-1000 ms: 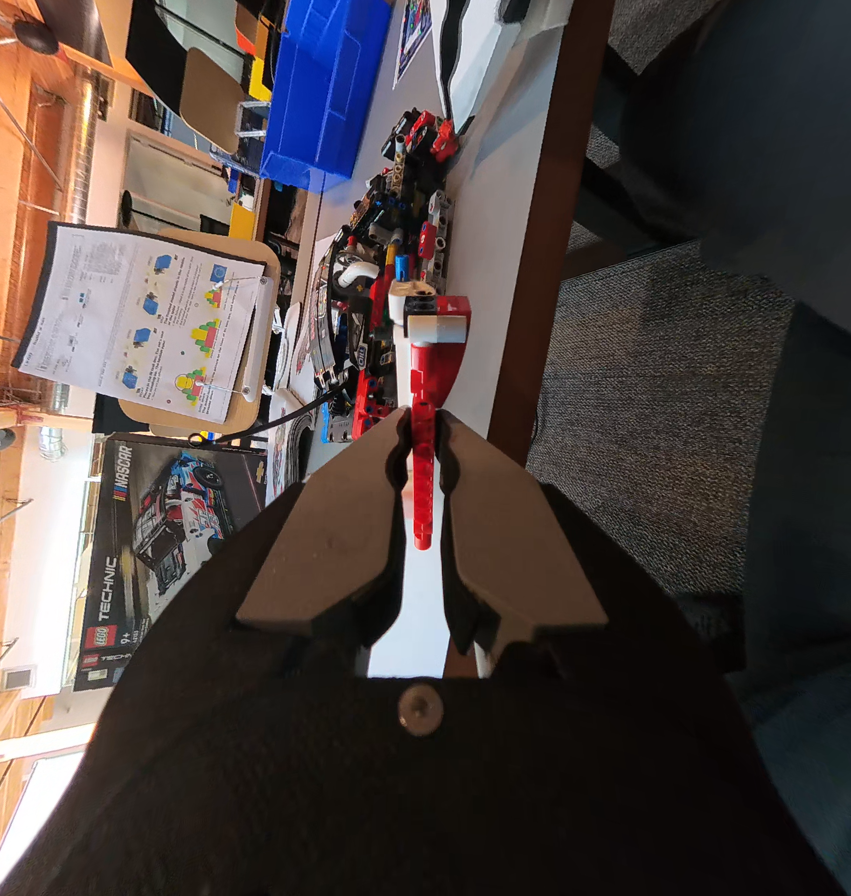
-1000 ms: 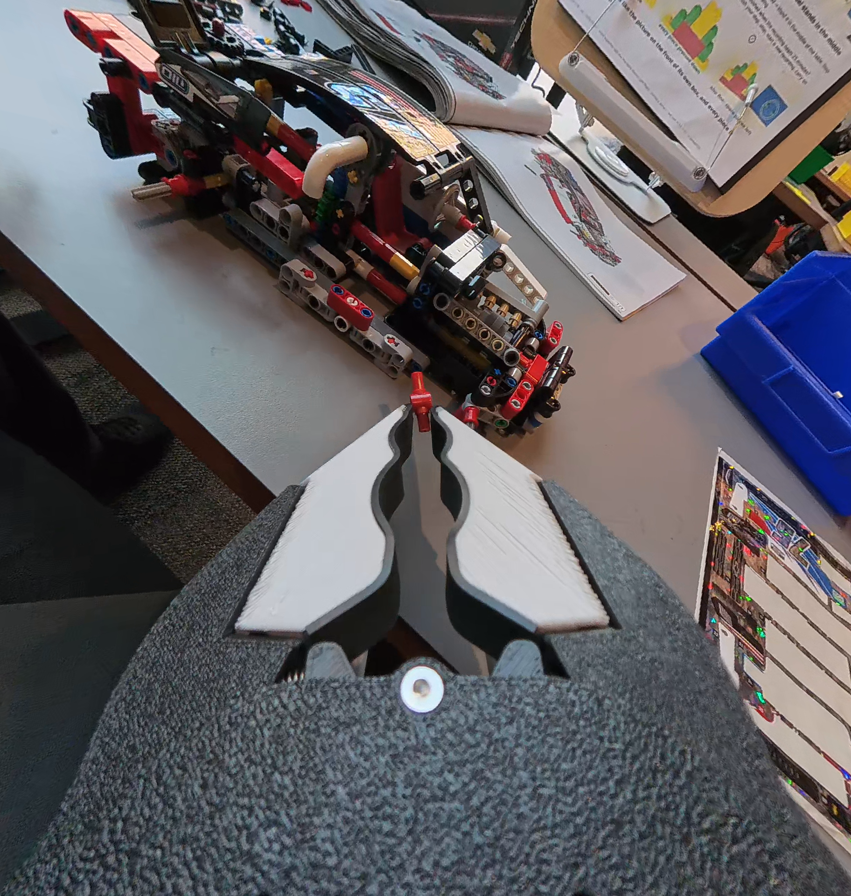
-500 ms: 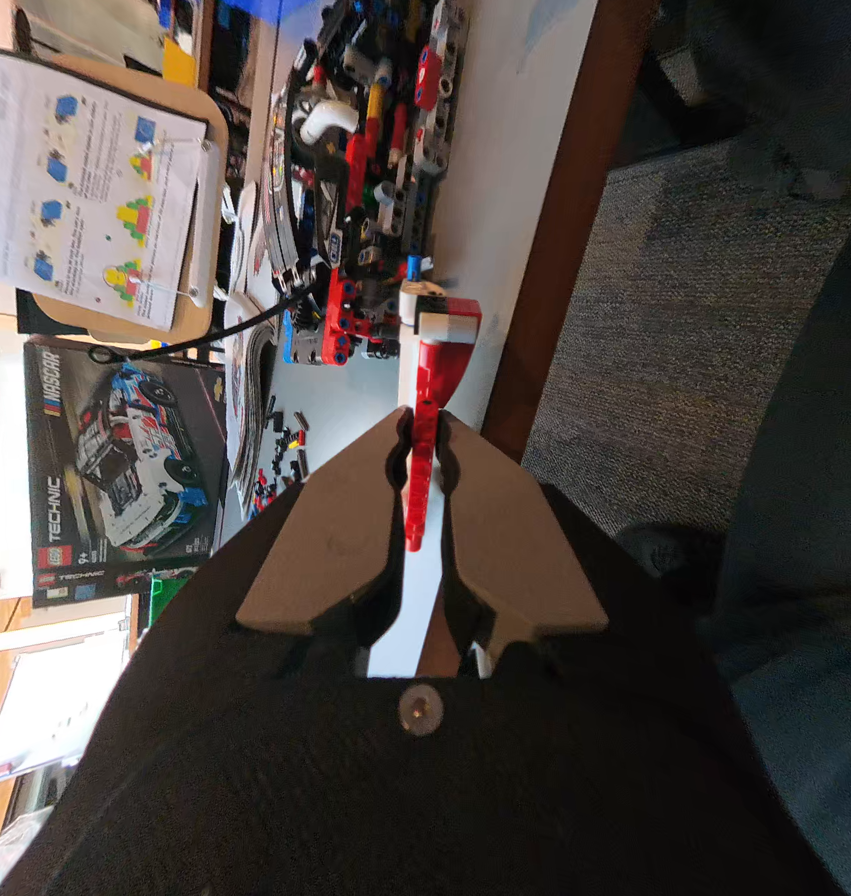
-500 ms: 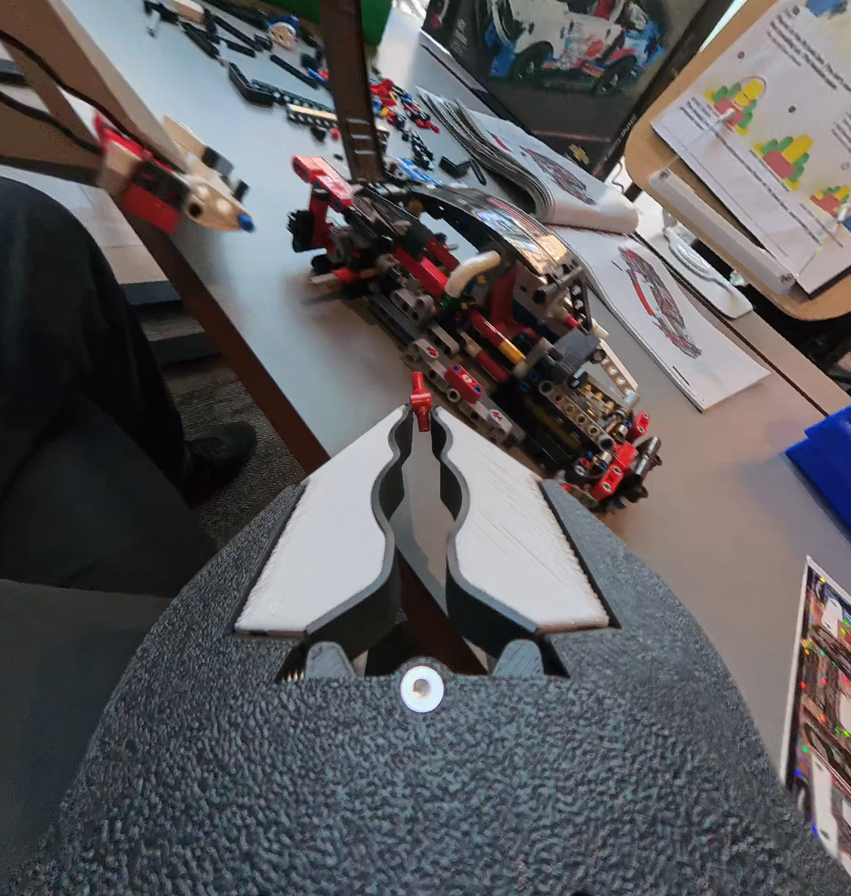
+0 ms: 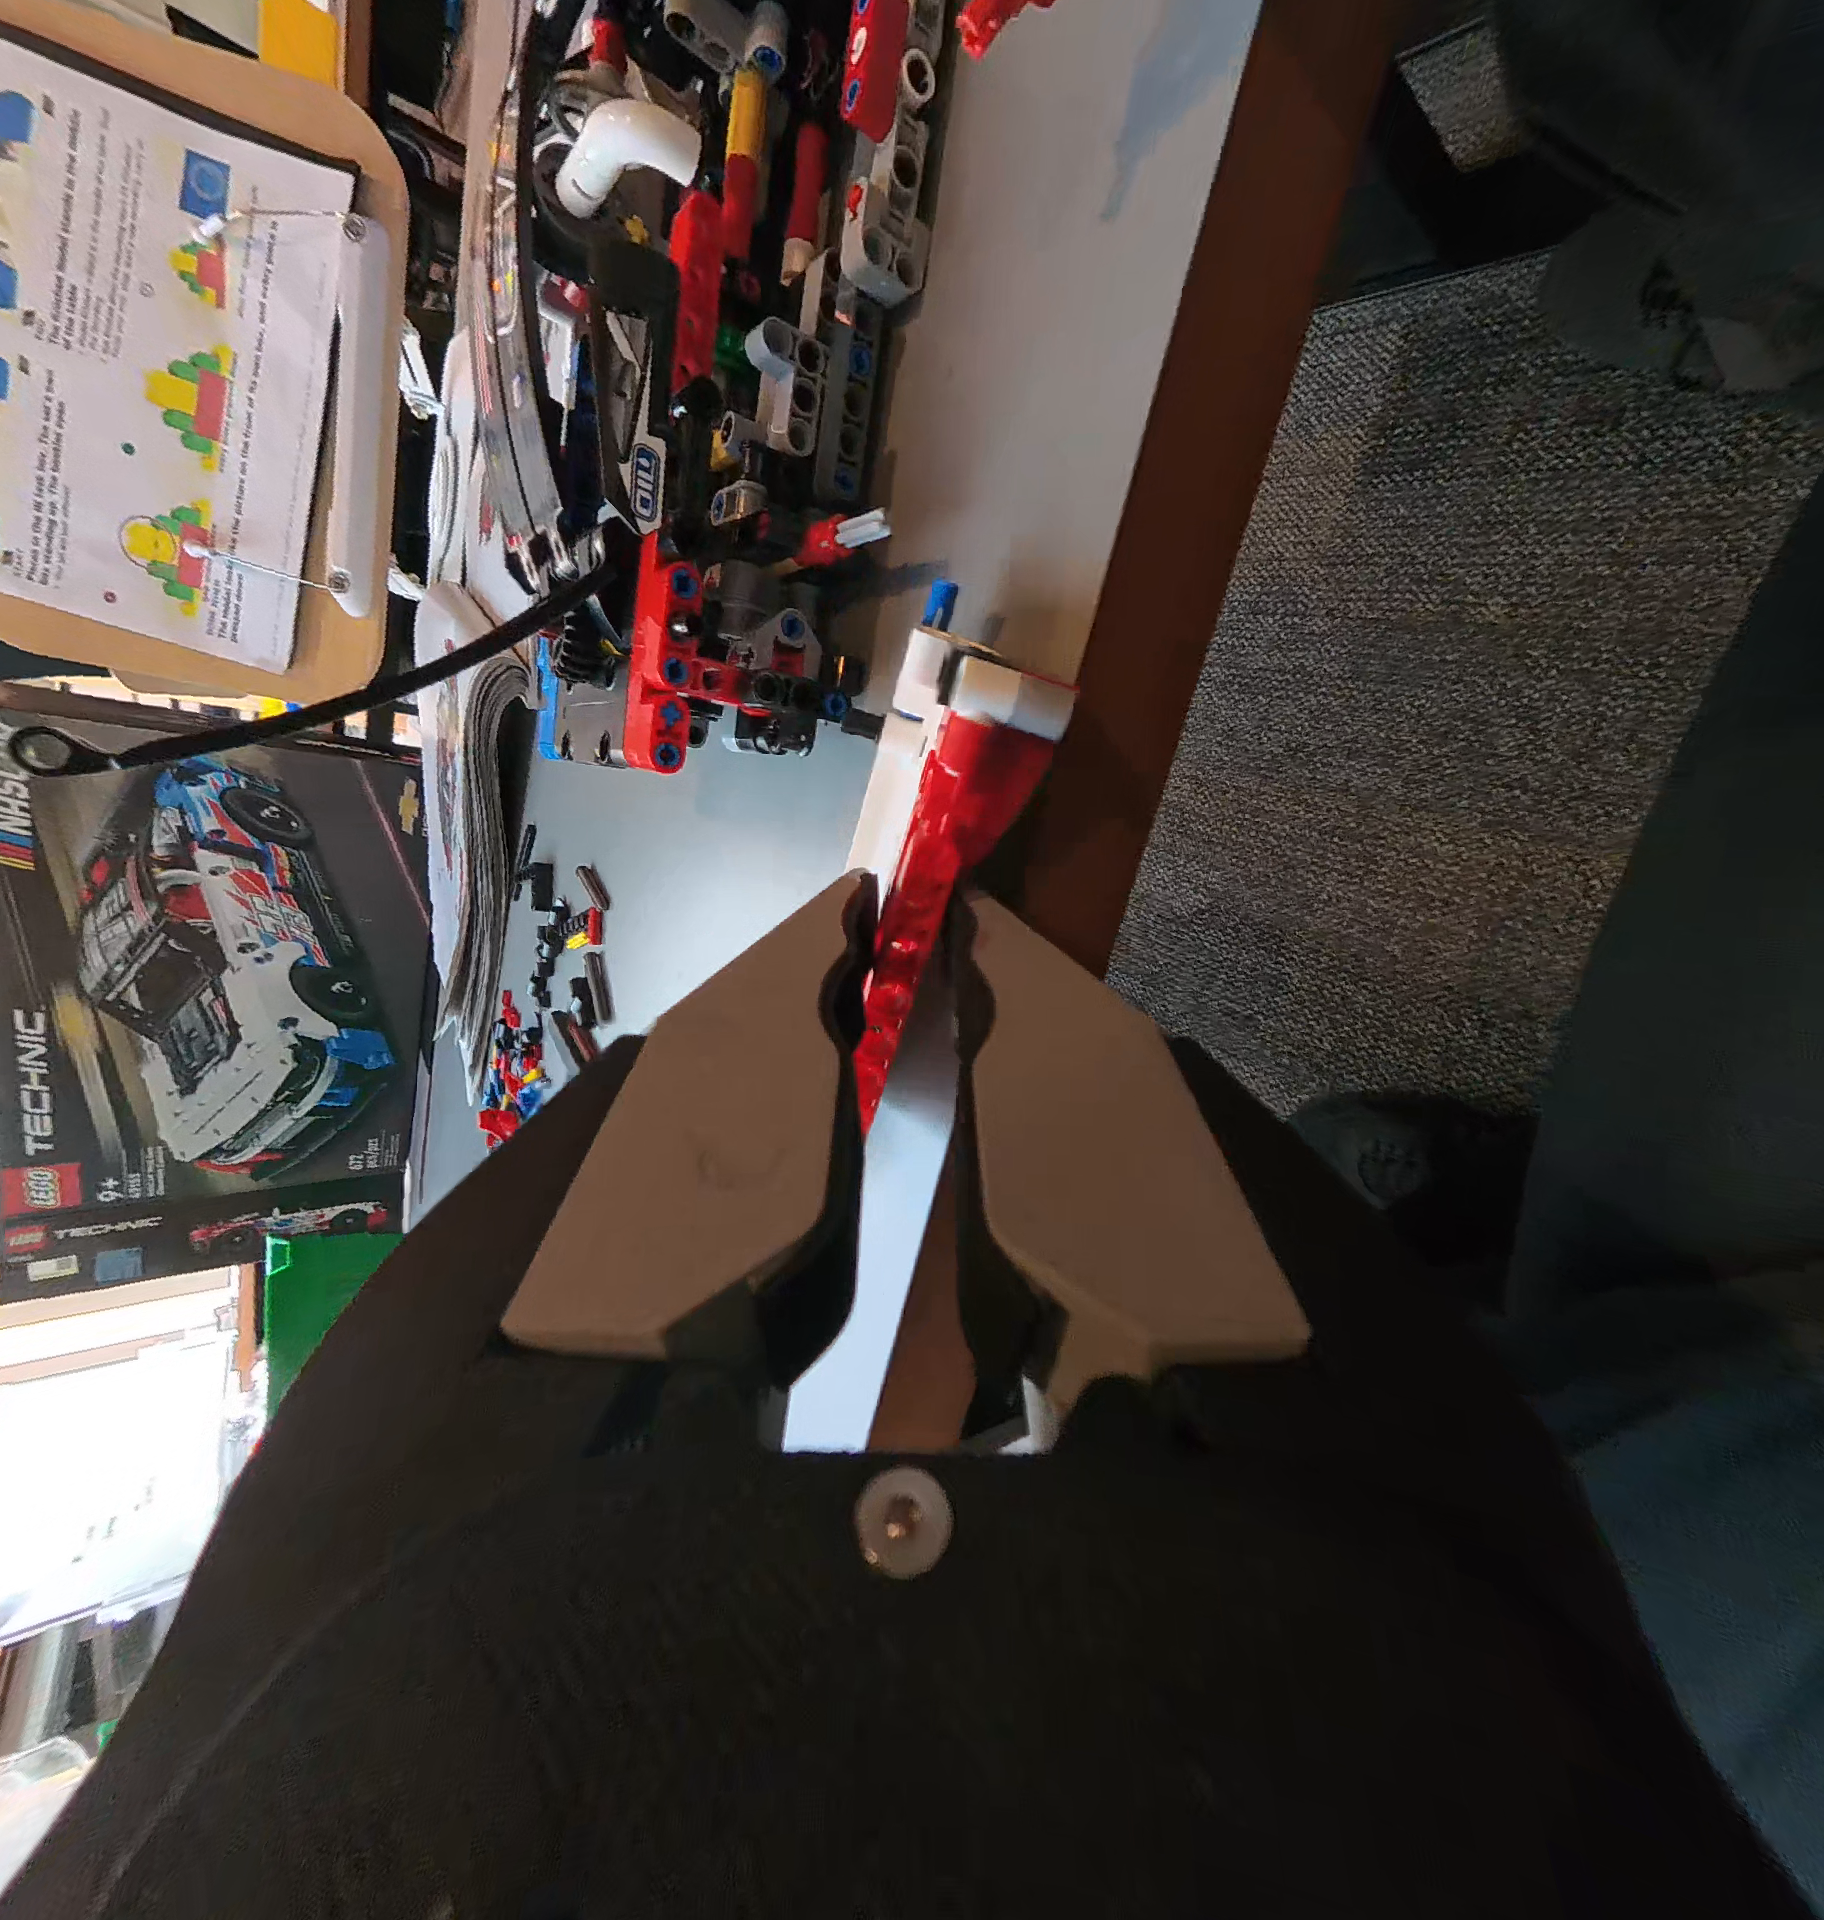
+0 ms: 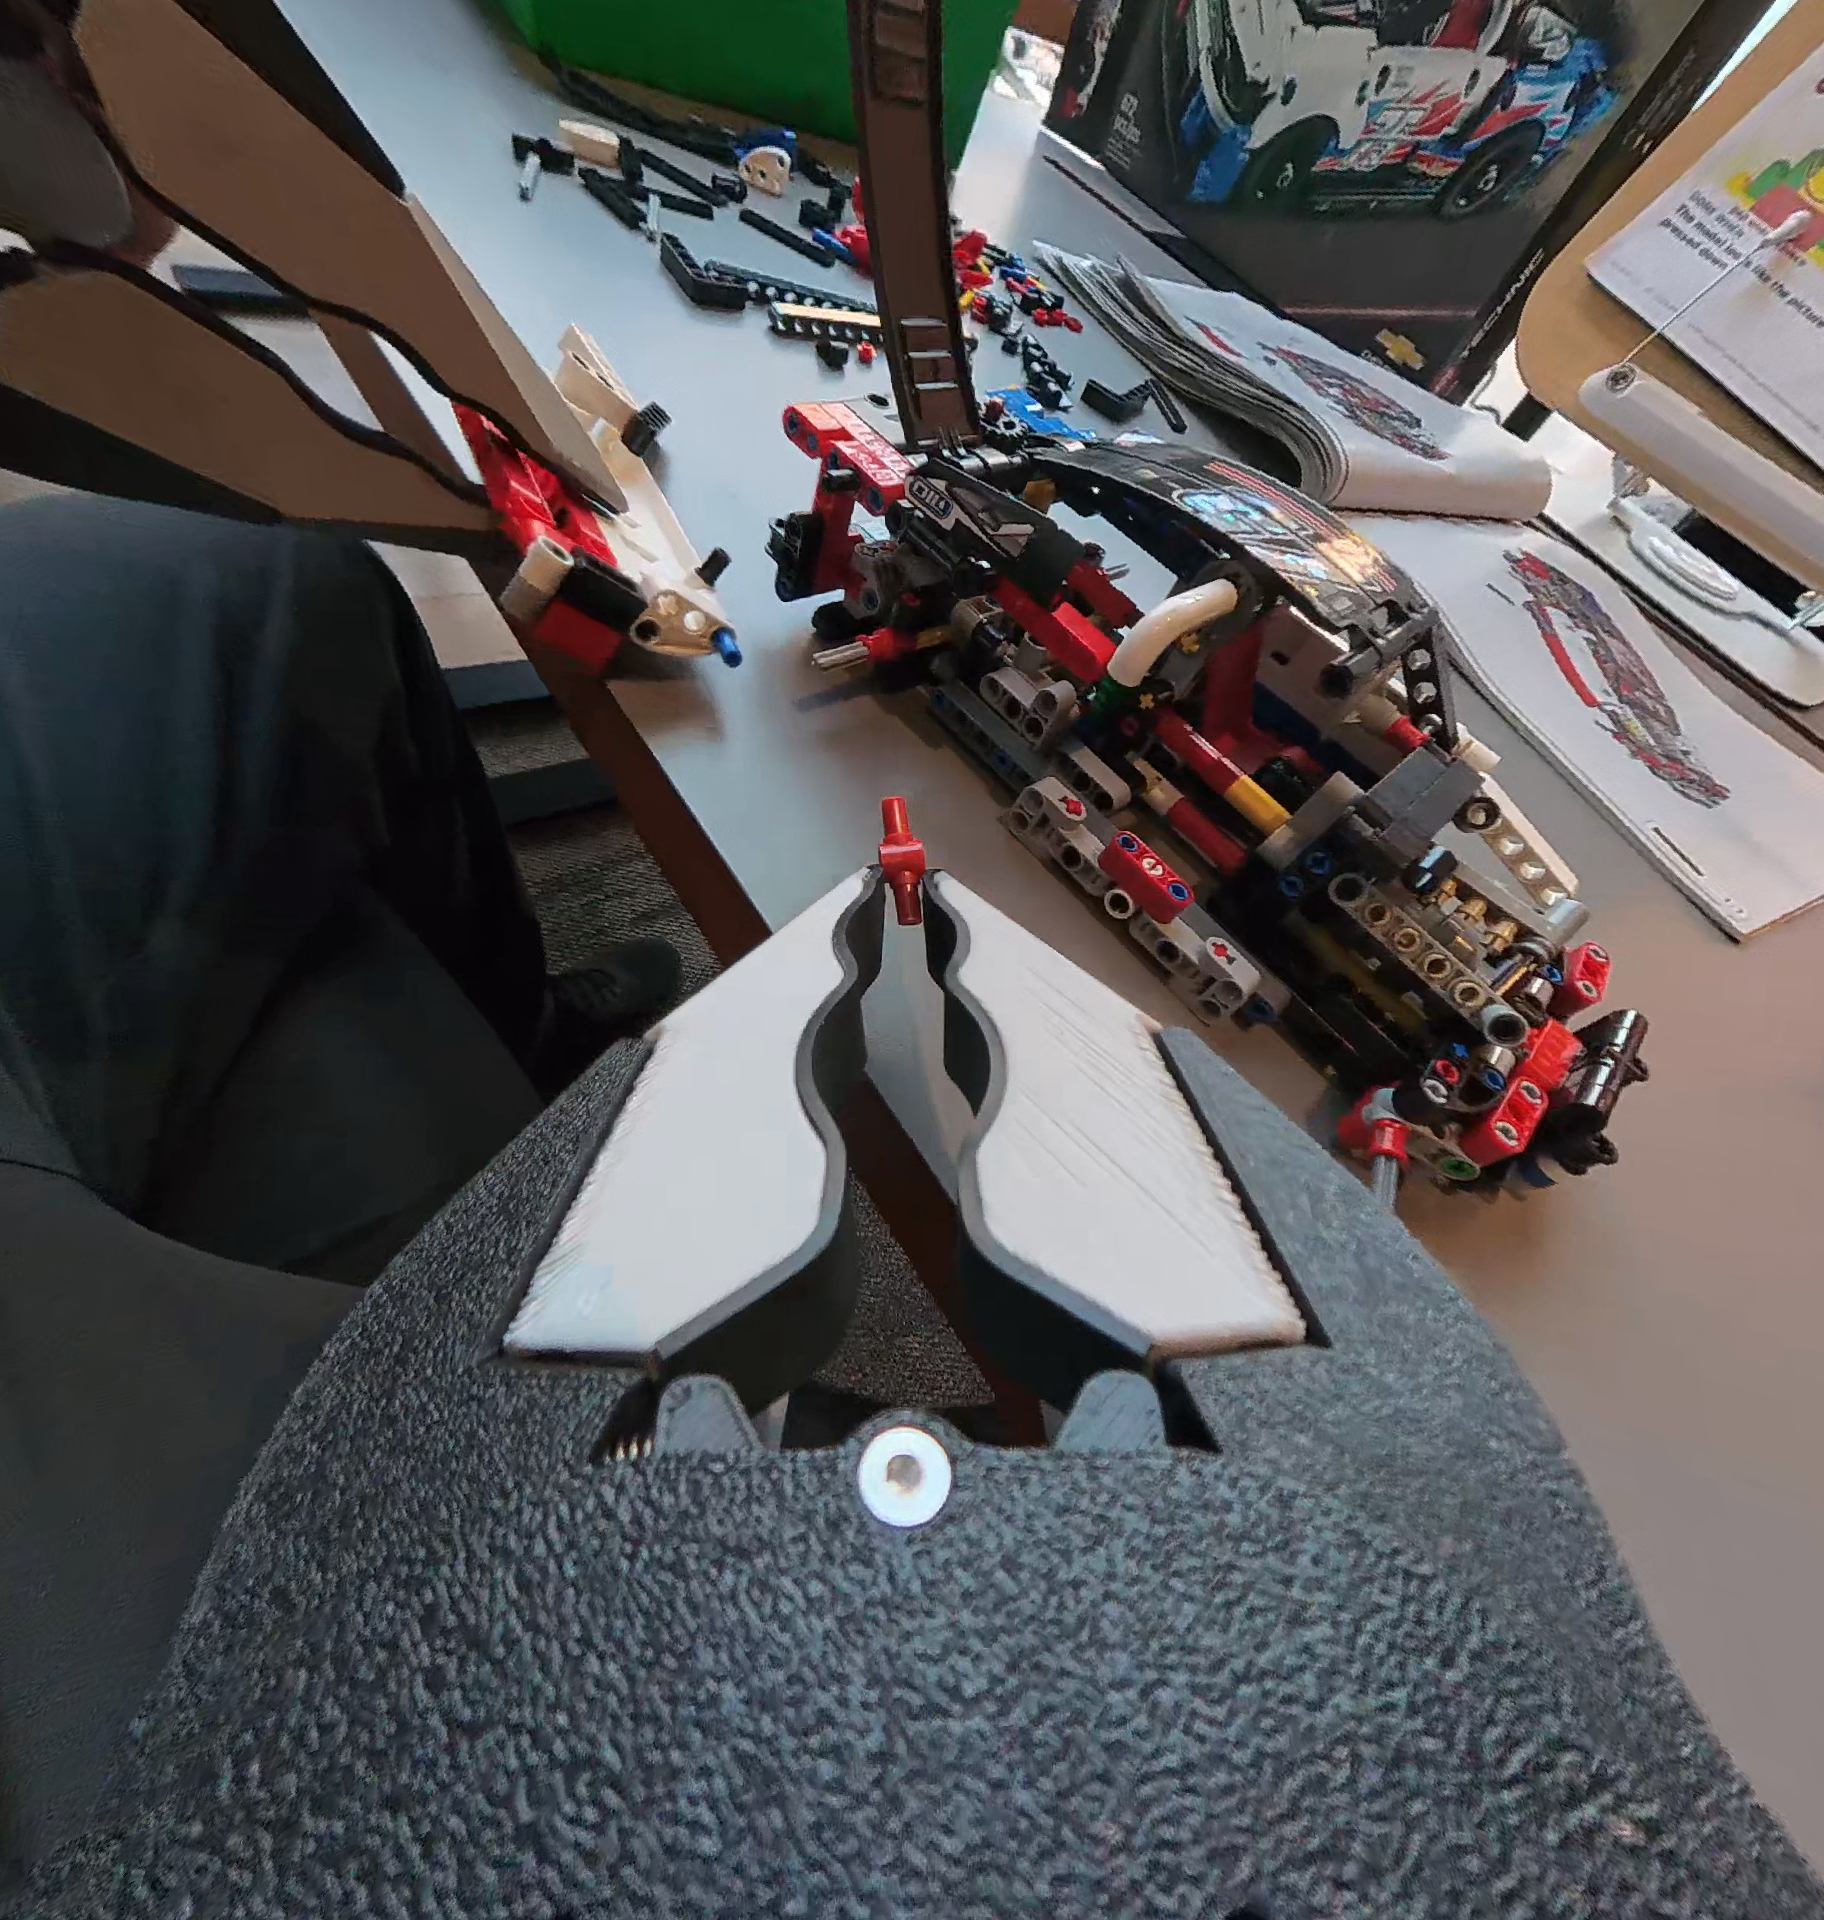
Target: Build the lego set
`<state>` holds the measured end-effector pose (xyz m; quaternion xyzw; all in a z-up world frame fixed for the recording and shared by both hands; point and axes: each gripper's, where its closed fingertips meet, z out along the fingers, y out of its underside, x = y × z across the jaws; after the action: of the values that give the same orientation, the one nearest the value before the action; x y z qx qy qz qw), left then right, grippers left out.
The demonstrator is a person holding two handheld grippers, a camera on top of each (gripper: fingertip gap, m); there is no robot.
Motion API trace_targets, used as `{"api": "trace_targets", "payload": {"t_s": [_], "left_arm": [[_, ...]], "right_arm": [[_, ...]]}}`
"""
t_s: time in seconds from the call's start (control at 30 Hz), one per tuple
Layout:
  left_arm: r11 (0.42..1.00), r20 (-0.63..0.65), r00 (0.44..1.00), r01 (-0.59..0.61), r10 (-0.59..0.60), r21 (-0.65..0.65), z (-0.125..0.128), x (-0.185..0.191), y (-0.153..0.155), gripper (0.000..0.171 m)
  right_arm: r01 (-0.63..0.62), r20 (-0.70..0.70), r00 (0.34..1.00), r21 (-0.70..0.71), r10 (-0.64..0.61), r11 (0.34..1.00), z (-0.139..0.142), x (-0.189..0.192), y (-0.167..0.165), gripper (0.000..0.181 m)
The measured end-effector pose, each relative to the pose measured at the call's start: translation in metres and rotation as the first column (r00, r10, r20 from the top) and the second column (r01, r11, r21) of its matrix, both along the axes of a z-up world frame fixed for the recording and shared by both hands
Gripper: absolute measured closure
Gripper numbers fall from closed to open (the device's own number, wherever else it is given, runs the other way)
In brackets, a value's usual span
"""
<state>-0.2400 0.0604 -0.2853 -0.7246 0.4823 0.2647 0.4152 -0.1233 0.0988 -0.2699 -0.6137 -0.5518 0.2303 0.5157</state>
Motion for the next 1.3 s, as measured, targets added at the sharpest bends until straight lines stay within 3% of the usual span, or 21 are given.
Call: {"api": "trace_targets", "payload": {"t_s": [0.13, 0.33, 0.5, 0.6, 0.7, 0.77, 0.83, 0.9, 1.03, 1.13, 1.2, 1.3], "left_arm": [[0.998, -0.040, 0.998, 0.055, -0.053, 0.044, 0.007, 0.001, -0.002, 0.166], [0.991, -0.042, 0.993, 0.116, -0.114, 0.068, 0.011, 0.008, -0.006, 0.167], [0.974, -0.027, 0.983, 0.186, -0.184, 0.130, 0.023, 0.017, -0.011, 0.167], [0.953, -0.032, 0.972, 0.234, -0.232, 0.191, 0.037, 0.021, -0.018, 0.167], [0.930, -0.075, 0.952, 0.306, -0.296, 0.205, 0.038, 0.028, -0.028, 0.167], [0.914, -0.080, 0.927, 0.375, -0.367, 0.156, 0.030, 0.035, -0.039, 0.167], [0.896, -0.068, 0.902, 0.431, -0.426, 0.106, 0.026, 0.043, -0.052, 0.167], [0.890, -0.035, 0.892, 0.452, -0.450, 0.067, 0.027, 0.051, -0.064, 0.167], [0.885, 0.117, 0.878, 0.465, -0.464, 0.024, 0.036, 0.067, -0.086, 0.166], [0.907, 0.310, 0.861, 0.420, -0.403, 0.011, 0.037, 0.068, -0.096, 0.167], [0.913, 0.417, 0.832, 0.408, -0.366, -0.013, 0.033, 0.068, -0.103, 0.167], [0.933, 0.421, 0.845, 0.359, -0.329, 0.008, 0.032, 0.059, -0.099, 0.166]], "right_arm": [[-0.091, -0.005, 0.996, 0.046, 0.091, 0.995, 0.006, -0.005, -0.016, 0.176], [-0.194, 0.116, 0.978, 0.232, 0.171, 0.953, 0.002, -0.013, -0.035, 0.176], [-0.284, 0.052, 0.959, 0.175, 0.279, 0.943, 0.012, -0.021, -0.062, 0.177], [-0.277, -0.004, 0.959, 0.176, 0.282, 0.945, 0.022, -0.017, -0.061, 0.176], [-0.286, 0.034, 0.957, 0.276, 0.288, 0.918, 0.031, -0.009, -0.061, 0.176], [-0.376, 0.121, 0.927, 0.293, 0.356, 0.879, 0.032, -0.003, -0.076, 0.176], [-0.501, 0.223, 0.860, 0.206, 0.459, 0.840, 0.027, 0.005, -0.100, 0.176], [-0.551, 0.226, 0.827, 0.136, 0.515, 0.824, 0.031, 0.008, -0.118, 0.176], [-0.517, 0.014, 0.856, 0.027, 0.517, 0.855, 0.057, 0.001, -0.128, 0.176], [-0.468, -0.180, 0.881, -0.191, 0.438, 0.863, 0.066, -0.003, -0.126, 0.175], [-0.470, -0.303, 0.876, -0.352, 0.376, 0.810, 0.069, -0.006, -0.126, 0.177], [-0.532, -0.467, 0.834, -0.538, 0.294, 0.654, 0.077, -0.009, -0.130, 0.177]]}}
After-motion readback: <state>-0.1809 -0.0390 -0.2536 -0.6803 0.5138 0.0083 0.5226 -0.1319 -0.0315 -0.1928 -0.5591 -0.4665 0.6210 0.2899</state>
